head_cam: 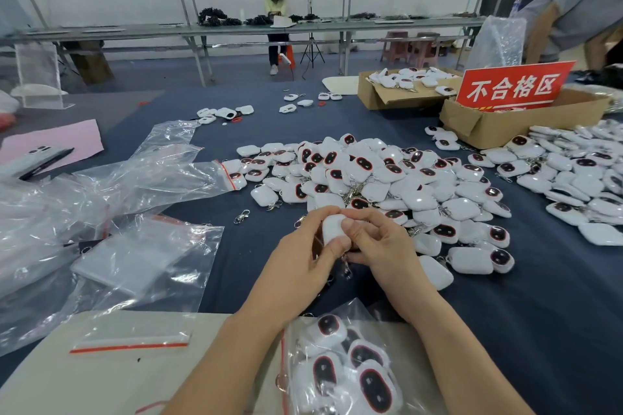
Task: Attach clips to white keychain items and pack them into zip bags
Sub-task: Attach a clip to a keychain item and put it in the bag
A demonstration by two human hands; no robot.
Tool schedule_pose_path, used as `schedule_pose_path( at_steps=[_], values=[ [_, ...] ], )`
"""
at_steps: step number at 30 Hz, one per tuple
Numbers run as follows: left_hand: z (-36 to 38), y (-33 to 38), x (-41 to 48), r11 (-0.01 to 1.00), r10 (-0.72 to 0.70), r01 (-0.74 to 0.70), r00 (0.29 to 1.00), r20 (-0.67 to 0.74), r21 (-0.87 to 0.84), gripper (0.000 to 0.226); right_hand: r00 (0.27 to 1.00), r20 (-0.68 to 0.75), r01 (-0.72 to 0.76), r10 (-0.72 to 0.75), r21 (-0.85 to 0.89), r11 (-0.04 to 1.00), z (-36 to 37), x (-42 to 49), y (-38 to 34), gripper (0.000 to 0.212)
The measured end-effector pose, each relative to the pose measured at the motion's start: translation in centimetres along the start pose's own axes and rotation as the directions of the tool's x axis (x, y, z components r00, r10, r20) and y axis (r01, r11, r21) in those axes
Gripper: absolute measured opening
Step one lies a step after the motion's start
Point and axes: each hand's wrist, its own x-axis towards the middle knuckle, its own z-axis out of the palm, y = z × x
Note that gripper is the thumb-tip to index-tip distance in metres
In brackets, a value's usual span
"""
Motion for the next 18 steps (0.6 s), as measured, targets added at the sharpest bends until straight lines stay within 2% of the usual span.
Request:
schedule_pose_path(
  at_steps=[4,10,16,18],
  values=[
    [0.01,-0.06,-0.01,1.000,0.002,-0.002,1.000,0.000,0.020,0.036,1.000,0.003,0.003,-0.003,-0.008,1.000,0.13,0.16,0.18,0.009],
    [0.10,-0.17,0.21,0.999,-0.032,0.033,0.994,-0.102,0.010,0.032,0.998,0.066,0.000,-0.005,0.067,0.998,-0.14,0.01,0.02,0.018],
    [0.15,-0.19,0.11,0.998,-0.057,0.057,0.994,-0.090,-0.008,0.018,1.000,0.014,0.008,-0.008,-0.022,1.000,0.38,0.15,0.35,0.015],
    [0.11,-0.24,0.11,0.997,-0.068,0.066,0.995,-0.078,-0.027,0.017,1.000,0.000,0.007,-0.007,-0.049,0.999,0.56,0.18,0.41,0.020]
  ],
)
